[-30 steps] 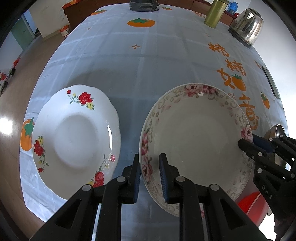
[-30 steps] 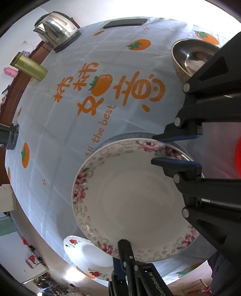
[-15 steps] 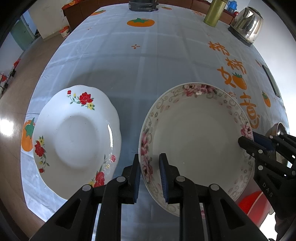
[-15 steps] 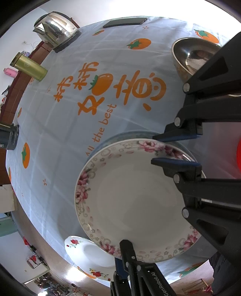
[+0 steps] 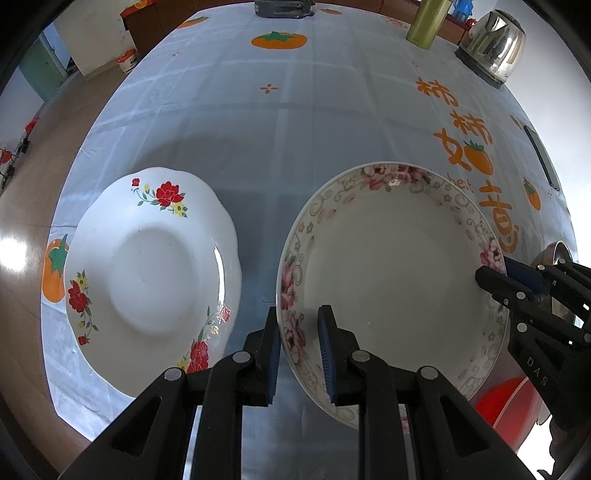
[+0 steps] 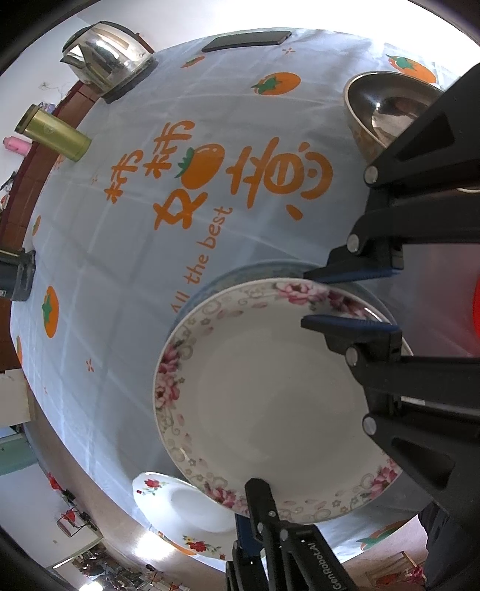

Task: Organize plates and bowls
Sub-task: 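Lower the pink-floral plate onto the blue-patterned plate with both grippers, then open both grippers to release the pink-floral plate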

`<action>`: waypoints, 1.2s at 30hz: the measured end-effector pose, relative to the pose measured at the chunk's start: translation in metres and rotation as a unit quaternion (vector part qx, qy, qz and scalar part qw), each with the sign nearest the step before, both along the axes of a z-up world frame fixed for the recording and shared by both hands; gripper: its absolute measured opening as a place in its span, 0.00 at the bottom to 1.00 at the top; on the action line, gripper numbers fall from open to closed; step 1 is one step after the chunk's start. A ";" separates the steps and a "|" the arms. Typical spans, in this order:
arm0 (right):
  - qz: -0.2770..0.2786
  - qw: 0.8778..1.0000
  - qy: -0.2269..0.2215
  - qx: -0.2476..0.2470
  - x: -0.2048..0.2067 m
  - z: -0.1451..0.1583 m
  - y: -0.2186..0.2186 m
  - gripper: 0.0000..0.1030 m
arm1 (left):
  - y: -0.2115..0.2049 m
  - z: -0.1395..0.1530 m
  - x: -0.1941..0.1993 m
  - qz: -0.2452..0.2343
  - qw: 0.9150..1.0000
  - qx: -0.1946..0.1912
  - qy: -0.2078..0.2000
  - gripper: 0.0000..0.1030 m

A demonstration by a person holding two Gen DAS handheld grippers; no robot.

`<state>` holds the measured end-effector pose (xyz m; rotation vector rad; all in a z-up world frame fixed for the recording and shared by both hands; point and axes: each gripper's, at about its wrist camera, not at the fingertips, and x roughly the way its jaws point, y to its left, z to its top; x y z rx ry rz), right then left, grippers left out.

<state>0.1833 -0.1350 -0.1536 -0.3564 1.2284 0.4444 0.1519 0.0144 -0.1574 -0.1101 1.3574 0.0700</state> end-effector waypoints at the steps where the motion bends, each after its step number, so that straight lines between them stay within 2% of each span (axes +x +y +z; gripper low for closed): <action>1: 0.000 1.000 0.000 0.000 0.000 0.000 0.000 0.16 | 0.000 0.000 0.000 0.000 1.000 0.000 0.001 0.21; 24: -0.005 1.000 -0.001 0.008 0.002 0.000 -0.001 0.15 | 0.000 -0.001 0.002 -0.004 1.000 -0.006 0.005 0.21; 30: -0.018 1.000 -0.008 0.018 0.004 0.002 -0.004 0.15 | -0.004 -0.001 0.003 -0.011 1.000 -0.006 0.008 0.26; 32: -0.018 1.000 -0.014 0.015 0.004 0.003 -0.003 0.17 | -0.004 0.001 0.003 -0.014 1.000 -0.009 0.006 0.29; 34: -0.020 1.000 -0.023 0.007 0.005 0.004 -0.003 0.28 | -0.005 0.005 0.002 -0.018 1.000 -0.008 0.001 0.41; 36: -0.024 0.999 -0.027 0.009 0.006 0.006 -0.005 0.33 | -0.007 0.008 0.001 -0.024 1.000 -0.005 -0.007 0.42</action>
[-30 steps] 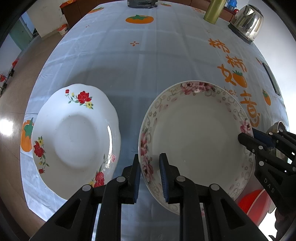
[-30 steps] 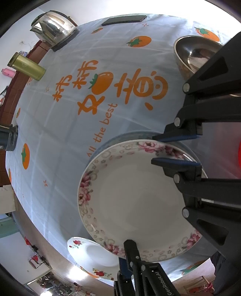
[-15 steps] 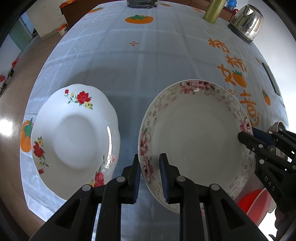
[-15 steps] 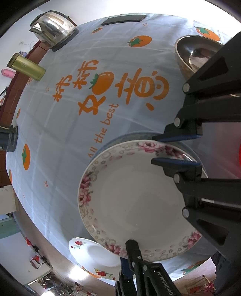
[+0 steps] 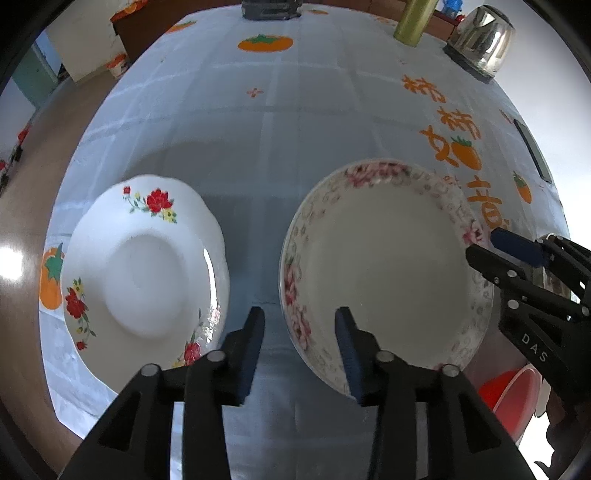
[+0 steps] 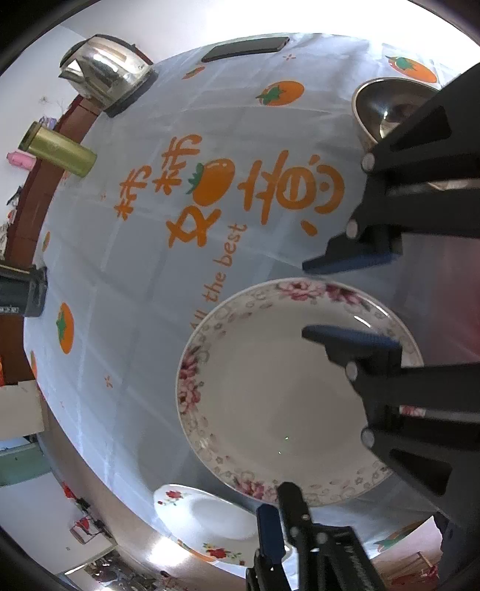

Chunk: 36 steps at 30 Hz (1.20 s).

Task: Organize plates and bowls
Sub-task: 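Open both grippers to release the pink-floral plate, then move both grippers to the red-rose plate rim and close them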

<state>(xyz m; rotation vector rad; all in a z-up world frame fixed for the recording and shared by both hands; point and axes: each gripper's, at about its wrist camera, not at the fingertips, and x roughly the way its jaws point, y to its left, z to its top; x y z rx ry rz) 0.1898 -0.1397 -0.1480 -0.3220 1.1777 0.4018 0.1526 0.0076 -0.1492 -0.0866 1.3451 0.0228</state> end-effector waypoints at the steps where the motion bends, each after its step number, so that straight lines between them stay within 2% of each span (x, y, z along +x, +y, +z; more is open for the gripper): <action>1: -0.002 1.000 -0.001 0.001 0.000 0.001 -0.001 0.36 | 0.000 0.002 -0.001 -0.002 1.000 0.000 -0.003 0.42; 4: -0.005 1.000 -0.007 -0.002 0.002 0.003 -0.001 0.43 | 0.002 0.005 -0.004 -0.001 1.000 0.002 -0.009 0.42; 9: 0.000 1.000 -0.019 0.004 0.000 0.014 0.003 0.48 | 0.020 0.014 -0.013 0.020 0.999 0.013 -0.021 0.42; 16: 0.024 0.998 -0.025 0.057 -0.001 0.035 0.030 0.48 | 0.077 0.022 -0.033 0.091 0.995 0.035 -0.027 0.42; 20: 0.060 0.996 -0.019 0.069 -0.002 0.038 0.064 0.48 | 0.109 0.020 -0.043 0.126 0.991 0.048 -0.018 0.42; 29: 0.130 0.988 0.007 0.080 -0.007 0.028 0.146 0.43 | 0.173 0.010 -0.056 0.198 0.978 0.061 -0.008 0.42; 36: 0.138 0.989 0.016 0.053 0.006 0.010 0.186 0.35 | 0.189 0.003 -0.044 0.205 0.977 0.053 -0.014 0.42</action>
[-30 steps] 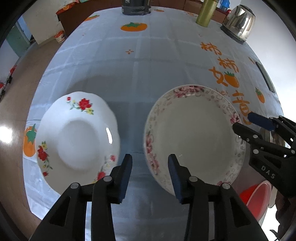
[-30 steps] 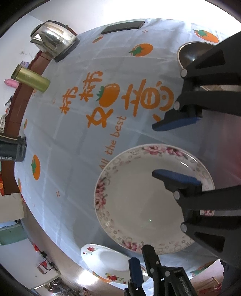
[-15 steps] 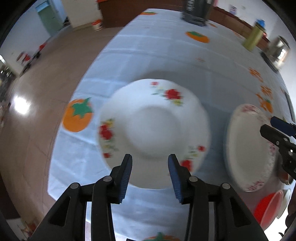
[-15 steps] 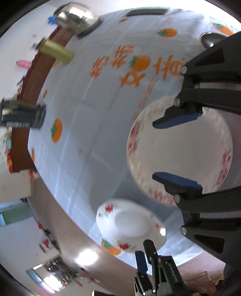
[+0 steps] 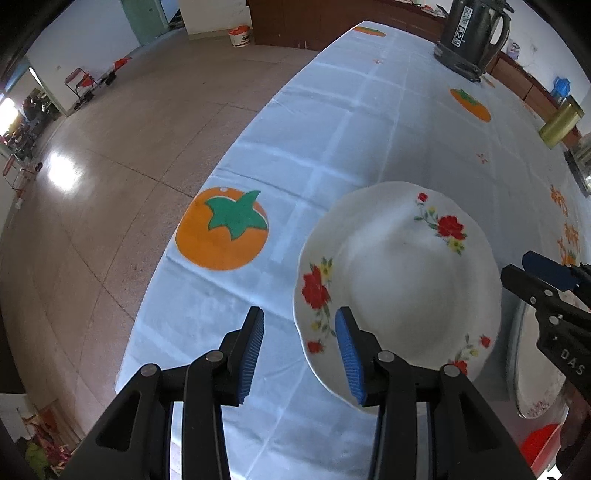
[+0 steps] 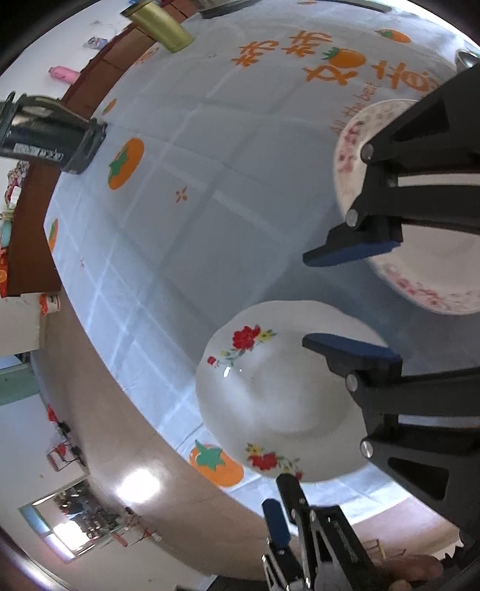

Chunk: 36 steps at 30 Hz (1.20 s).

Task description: Organize plates and bowls

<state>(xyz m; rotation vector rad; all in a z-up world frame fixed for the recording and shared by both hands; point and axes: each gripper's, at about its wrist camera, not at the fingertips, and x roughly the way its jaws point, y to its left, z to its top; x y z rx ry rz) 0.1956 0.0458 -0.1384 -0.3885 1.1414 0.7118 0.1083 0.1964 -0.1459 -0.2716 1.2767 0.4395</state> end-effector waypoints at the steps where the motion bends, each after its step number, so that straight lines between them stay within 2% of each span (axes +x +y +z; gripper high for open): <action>1: 0.001 1.000 -0.002 -0.006 0.002 -0.003 0.004 0.34 | 0.001 -0.002 0.001 -0.002 1.000 -0.003 -0.001 0.42; 8: 0.006 0.999 0.012 -0.033 0.003 -0.019 0.010 0.29 | 0.009 -0.021 0.001 0.003 1.000 -0.026 0.009 0.42; 10: 0.007 0.999 0.020 -0.035 0.003 -0.024 0.010 0.25 | 0.010 -0.024 0.001 0.003 0.999 -0.035 0.007 0.42; 14: 0.015 0.999 0.021 -0.034 0.001 -0.029 0.016 0.21 | 0.008 -0.025 0.002 -0.002 0.999 -0.034 0.006 0.42; 16: 0.015 0.999 0.015 -0.037 0.000 -0.029 0.018 0.21 | 0.005 -0.027 0.004 -0.011 0.999 -0.044 0.002 0.29; 18: 0.014 0.999 0.013 -0.036 -0.001 -0.028 0.018 0.21 | 0.001 -0.026 0.004 -0.012 0.999 -0.031 0.009 0.30; 28: 0.014 0.999 0.025 -0.039 -0.011 -0.025 0.018 0.20 | -0.005 -0.020 0.001 0.003 0.999 -0.022 0.026 0.30; 36: 0.019 0.999 0.020 -0.035 -0.019 -0.016 0.014 0.20 | -0.011 -0.010 -0.007 0.004 1.000 -0.015 0.023 0.30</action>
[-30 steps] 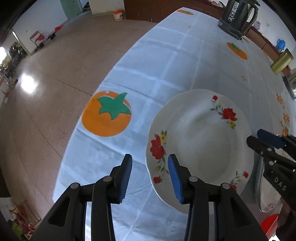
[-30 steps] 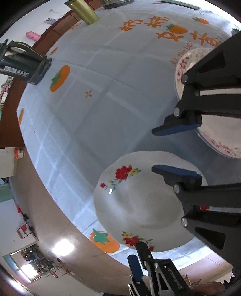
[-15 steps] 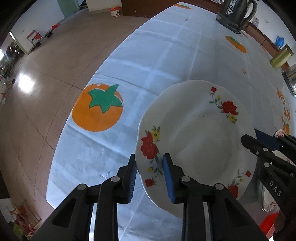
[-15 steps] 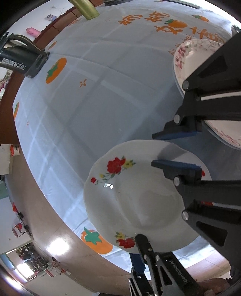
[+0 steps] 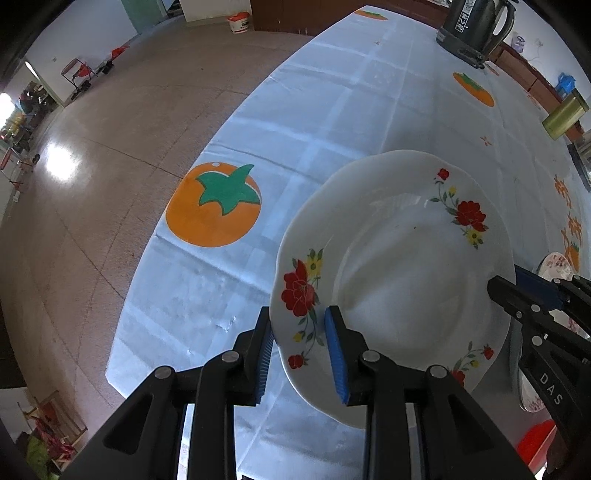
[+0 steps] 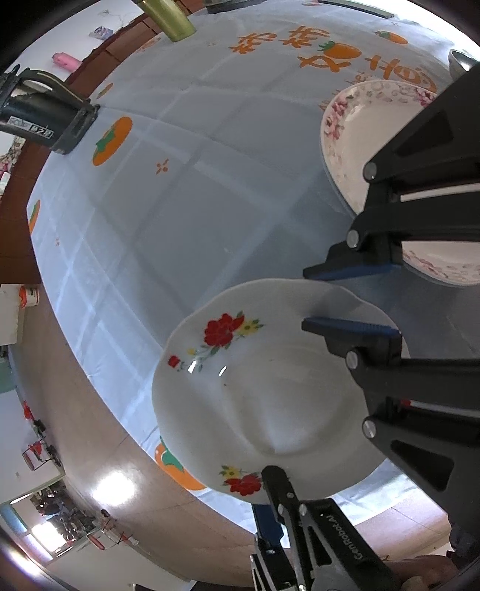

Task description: Organize plates and bowls

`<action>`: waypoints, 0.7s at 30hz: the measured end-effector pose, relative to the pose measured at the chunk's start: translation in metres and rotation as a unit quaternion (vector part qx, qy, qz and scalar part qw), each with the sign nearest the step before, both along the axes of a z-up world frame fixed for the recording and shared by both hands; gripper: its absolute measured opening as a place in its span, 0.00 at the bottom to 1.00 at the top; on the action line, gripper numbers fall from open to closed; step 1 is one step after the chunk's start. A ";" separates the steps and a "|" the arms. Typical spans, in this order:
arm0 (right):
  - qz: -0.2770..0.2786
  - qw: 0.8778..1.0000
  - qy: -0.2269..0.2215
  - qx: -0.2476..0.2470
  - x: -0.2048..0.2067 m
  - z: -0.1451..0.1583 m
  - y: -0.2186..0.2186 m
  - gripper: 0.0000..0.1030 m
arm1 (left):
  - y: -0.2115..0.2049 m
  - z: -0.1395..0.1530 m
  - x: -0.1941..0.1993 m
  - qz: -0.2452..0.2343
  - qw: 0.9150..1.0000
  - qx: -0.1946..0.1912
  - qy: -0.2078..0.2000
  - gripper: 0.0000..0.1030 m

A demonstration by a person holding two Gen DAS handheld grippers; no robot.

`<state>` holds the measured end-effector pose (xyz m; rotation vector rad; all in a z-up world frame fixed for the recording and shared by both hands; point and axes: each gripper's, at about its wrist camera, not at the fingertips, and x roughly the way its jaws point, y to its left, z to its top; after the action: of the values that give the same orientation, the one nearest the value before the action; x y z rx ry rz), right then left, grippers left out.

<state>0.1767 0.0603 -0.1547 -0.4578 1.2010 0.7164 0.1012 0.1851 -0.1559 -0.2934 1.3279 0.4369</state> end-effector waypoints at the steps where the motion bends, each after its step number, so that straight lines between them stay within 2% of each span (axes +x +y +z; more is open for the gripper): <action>1: 0.000 1.000 0.000 0.001 0.000 0.000 0.000 0.20 | 0.000 0.000 0.000 0.001 1.000 0.000 0.000 0.30; 8: -0.003 1.000 -0.003 0.006 -0.002 0.003 -0.004 0.20 | -0.004 0.004 0.003 0.002 1.000 0.001 -0.003 0.30; 21: -0.013 0.999 -0.020 0.025 -0.012 0.026 -0.023 0.20 | -0.015 0.026 -0.001 -0.013 1.000 0.009 -0.020 0.30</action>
<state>0.1644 0.0377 -0.1288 -0.4126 1.1465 0.7094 0.1005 0.1706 -0.1299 -0.2688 1.2868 0.4190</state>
